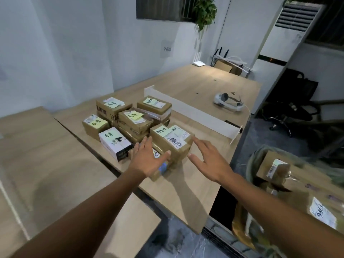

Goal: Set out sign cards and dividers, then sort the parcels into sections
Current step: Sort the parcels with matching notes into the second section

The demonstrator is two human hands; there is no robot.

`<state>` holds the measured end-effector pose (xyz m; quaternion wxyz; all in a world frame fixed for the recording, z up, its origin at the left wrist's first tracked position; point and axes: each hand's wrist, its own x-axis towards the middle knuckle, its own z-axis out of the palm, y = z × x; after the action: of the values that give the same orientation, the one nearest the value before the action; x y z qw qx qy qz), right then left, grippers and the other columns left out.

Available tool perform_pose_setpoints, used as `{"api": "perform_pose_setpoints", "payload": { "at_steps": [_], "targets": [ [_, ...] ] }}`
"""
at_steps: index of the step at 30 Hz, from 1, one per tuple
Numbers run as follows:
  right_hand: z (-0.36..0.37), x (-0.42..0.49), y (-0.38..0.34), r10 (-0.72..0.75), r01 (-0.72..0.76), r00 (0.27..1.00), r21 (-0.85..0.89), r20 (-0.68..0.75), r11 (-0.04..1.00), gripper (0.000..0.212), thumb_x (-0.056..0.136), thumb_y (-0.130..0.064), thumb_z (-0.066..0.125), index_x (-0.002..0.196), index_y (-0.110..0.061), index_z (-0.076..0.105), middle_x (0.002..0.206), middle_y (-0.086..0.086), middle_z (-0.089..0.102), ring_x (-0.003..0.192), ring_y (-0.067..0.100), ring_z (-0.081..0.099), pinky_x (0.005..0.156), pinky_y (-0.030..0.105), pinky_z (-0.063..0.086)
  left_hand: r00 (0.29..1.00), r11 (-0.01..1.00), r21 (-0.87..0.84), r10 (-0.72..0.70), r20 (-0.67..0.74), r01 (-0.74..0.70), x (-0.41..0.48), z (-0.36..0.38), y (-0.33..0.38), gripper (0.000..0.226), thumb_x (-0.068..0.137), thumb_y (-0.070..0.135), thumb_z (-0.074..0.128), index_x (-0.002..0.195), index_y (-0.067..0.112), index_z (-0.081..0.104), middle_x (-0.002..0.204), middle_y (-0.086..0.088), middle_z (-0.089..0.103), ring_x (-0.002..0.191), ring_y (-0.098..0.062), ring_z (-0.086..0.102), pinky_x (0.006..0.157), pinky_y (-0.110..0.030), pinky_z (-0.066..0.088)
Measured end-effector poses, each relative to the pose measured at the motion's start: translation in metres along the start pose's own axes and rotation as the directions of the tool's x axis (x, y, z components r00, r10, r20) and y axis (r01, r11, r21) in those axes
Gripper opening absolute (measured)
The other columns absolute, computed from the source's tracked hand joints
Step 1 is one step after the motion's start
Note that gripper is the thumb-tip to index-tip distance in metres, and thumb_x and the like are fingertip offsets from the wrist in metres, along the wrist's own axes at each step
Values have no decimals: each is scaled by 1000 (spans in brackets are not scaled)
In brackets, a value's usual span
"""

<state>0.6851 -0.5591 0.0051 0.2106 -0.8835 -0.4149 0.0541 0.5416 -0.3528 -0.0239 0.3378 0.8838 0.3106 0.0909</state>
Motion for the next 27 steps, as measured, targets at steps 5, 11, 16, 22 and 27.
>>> {"api": "perform_pose_setpoints", "payload": {
  "at_steps": [5,11,16,22,27],
  "targets": [
    [13,94,56,-85,81,992,50,98,995,70,98,-60,44,160,-39,20,160,1,32,145,23,33,117,43,34,992,992,37,-119,-43,121,75,38,8,106,87,78,53,164,17,14,171,-10,10,156,-37,9,124,-56,11],
    [50,214,125,-248,216,926,138,285,967,72,97,-65,44,160,-38,20,161,1,33,147,23,30,116,47,33,945,954,-22,-299,-129,299,144,91,17,104,90,74,52,164,12,13,171,-10,11,157,-27,7,126,-45,11],
    [92,277,155,-333,293,859,160,388,943,73,95,-66,40,160,-41,16,160,-5,37,145,20,30,115,48,31,888,898,-174,-431,-157,405,180,136,25,92,91,60,65,157,11,26,159,-12,35,146,-33,33,117,-51,32],
    [145,294,173,-395,348,792,187,467,919,70,99,-65,37,160,-41,12,156,3,39,146,23,25,111,48,36,860,829,-422,-475,-186,367,213,190,17,57,98,35,64,147,21,37,144,-2,54,131,-19,53,109,-43,45],
    [157,286,175,-386,302,848,268,363,915,74,91,-69,31,158,-44,12,149,11,43,142,23,30,108,48,42,824,789,-481,-527,-208,383,215,205,9,42,98,44,57,134,45,35,129,21,57,109,3,57,84,-10,42]
  ]
}}
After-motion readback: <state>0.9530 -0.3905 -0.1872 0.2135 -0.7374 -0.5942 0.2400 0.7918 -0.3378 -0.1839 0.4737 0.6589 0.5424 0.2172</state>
